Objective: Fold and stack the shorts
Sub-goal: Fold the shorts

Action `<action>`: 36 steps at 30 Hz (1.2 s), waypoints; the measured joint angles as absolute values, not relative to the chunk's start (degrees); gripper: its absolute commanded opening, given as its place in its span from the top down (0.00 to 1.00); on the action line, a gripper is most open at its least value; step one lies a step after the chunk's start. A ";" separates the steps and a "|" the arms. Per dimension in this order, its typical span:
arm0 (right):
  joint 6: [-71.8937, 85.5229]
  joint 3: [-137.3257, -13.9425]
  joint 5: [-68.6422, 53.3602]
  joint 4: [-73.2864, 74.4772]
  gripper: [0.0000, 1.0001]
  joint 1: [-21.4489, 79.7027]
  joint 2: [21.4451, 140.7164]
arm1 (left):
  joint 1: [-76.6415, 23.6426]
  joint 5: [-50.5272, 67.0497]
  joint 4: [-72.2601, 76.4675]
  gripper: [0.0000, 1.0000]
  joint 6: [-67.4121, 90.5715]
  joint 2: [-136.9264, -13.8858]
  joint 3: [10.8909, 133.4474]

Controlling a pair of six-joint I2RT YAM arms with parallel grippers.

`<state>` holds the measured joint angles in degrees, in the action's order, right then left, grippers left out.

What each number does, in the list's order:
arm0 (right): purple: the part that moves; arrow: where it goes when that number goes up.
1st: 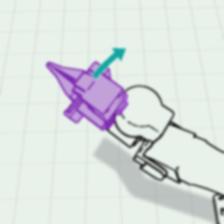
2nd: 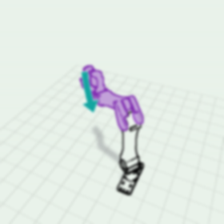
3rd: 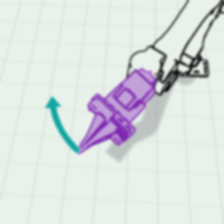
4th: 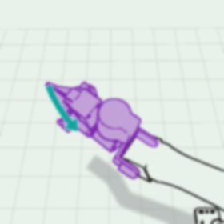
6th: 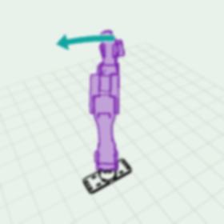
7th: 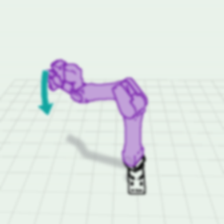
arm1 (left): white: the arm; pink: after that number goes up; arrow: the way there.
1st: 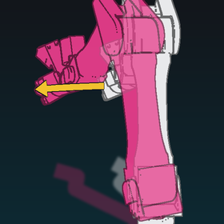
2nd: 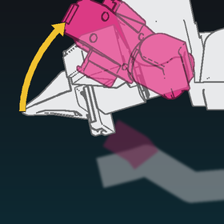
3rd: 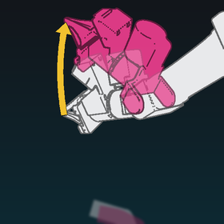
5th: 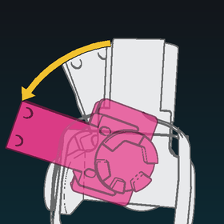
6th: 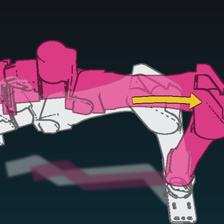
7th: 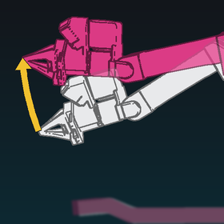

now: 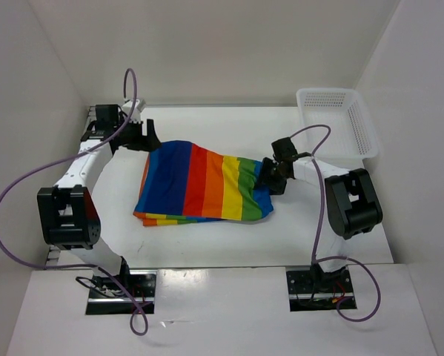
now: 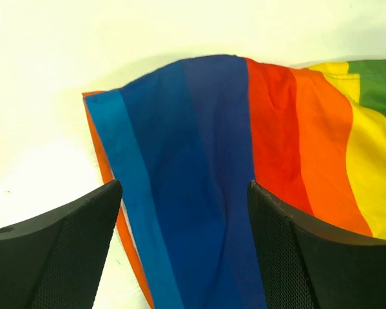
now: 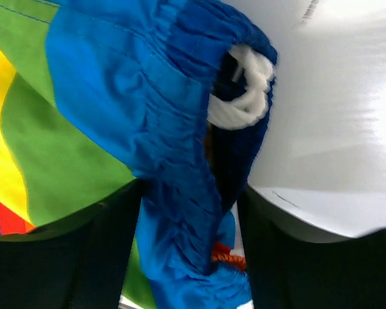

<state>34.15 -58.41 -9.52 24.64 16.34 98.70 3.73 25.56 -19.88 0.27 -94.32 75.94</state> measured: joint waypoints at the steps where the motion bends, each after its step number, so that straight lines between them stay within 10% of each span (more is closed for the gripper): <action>1: 34.26 -58.28 -9.93 24.10 0.41 16.34 99.04 | 3.73 25.85 -19.97 0.15 0.27 -93.89 75.68; 7: 35.42 -58.08 -11.09 20.78 0.99 16.34 99.29 | 3.73 27.35 -21.19 0.15 0.27 -92.55 72.64; 36: 30.57 -77.10 8.43 40.97 1.00 15.97 93.89 | -0.97 22.76 -17.23 0.16 0.30 -95.70 60.47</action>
<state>30.57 -77.10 8.43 40.97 15.97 93.89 -0.97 22.76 -17.23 0.30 -95.70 60.47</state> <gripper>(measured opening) 0.038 0.841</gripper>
